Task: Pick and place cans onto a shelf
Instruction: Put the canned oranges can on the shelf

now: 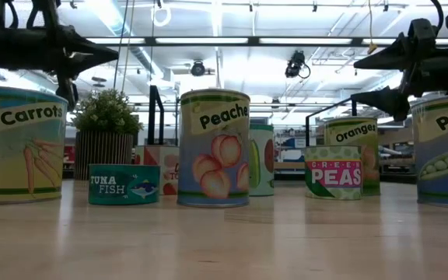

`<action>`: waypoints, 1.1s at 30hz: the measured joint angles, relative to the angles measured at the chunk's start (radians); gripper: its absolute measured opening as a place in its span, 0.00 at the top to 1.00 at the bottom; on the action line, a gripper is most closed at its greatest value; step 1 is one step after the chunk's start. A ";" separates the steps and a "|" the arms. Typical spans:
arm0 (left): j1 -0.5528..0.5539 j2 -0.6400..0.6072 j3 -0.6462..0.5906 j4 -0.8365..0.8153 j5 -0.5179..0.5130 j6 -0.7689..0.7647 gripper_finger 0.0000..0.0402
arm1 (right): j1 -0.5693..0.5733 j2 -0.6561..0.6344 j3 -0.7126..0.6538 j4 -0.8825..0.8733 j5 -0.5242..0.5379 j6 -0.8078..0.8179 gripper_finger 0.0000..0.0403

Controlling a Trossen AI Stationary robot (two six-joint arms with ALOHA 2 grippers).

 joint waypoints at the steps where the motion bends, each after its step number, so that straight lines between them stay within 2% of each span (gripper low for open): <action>1: 0.000 0.000 0.000 0.018 -0.016 -0.028 0.94 | 0.000 0.000 0.000 0.019 0.010 0.020 0.07; 6: 0.000 0.000 0.000 0.111 -0.081 -0.029 0.94 | 0.000 0.000 0.000 0.150 0.025 0.210 0.07; 14: 0.000 0.000 0.000 0.128 -0.098 -0.001 0.94 | 0.000 0.000 0.000 0.242 0.193 0.305 0.07; 22: 0.000 0.000 0.000 0.126 -0.239 0.035 0.93 | 0.000 0.000 0.000 0.249 0.202 0.348 0.07; 29: 0.000 0.000 0.000 0.127 -0.242 0.061 0.83 | 0.000 0.000 0.000 0.256 0.203 0.345 0.07; 33: 0.000 0.000 0.000 0.127 -0.242 0.061 0.78 | 0.000 0.000 0.000 0.265 0.202 0.409 0.07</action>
